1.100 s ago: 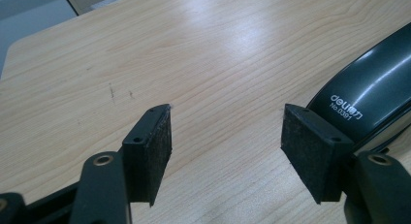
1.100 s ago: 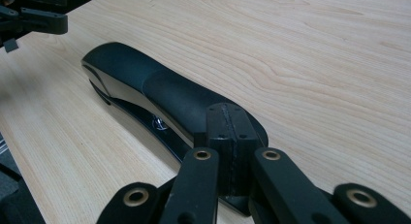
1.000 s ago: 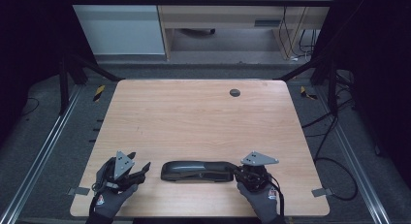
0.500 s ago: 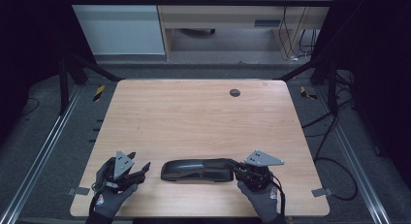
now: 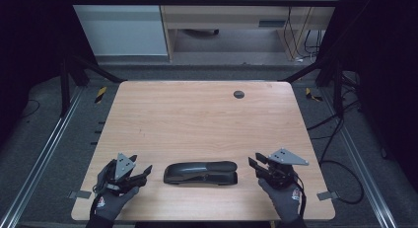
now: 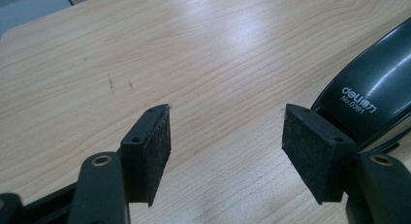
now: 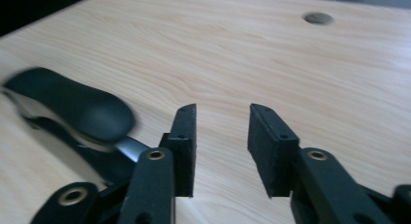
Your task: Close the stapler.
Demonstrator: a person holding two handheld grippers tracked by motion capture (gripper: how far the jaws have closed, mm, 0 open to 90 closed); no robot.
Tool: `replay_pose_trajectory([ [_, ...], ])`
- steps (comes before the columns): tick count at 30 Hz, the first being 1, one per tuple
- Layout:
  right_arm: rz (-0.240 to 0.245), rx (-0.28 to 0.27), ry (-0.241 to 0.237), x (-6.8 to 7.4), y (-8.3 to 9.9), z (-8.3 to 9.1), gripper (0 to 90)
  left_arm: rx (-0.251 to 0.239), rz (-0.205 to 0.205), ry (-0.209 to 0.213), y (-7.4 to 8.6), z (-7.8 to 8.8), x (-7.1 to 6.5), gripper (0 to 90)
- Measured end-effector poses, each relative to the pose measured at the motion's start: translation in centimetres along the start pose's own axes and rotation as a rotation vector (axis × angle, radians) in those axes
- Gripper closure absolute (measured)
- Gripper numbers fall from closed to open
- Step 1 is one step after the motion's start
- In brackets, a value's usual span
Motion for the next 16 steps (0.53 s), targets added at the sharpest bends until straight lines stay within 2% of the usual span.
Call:
replay_pose_trajectory([
  [4, -0.050, 0.028, 0.061, -2.6, 1.4, 0.2, 51.7, 0.012, 0.003, -0.001, 0.2, -0.2, 0.3, 33.7],
  [10, -0.086, 0.087, 0.118, -4.9, 3.3, -0.1, 44.0, 0.047, 0.014, -0.007, 0.6, -0.7, 0.9, 32.4],
  [16, -0.113, 0.116, 0.150, -6.6, 4.5, -0.2, 40.1, 0.073, 0.021, -0.025, 1.0, -1.1, 1.6, 31.5],
])
Point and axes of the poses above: each handheld gripper's, and its own axes: z roughly backward along the jaws, y roughly out of its underside, x roughly to its left, the point moved 1 cm from there along -z, roughly forward along the jaws, and after that the axes turned 4 degrees about z, right-handed, at the moved point
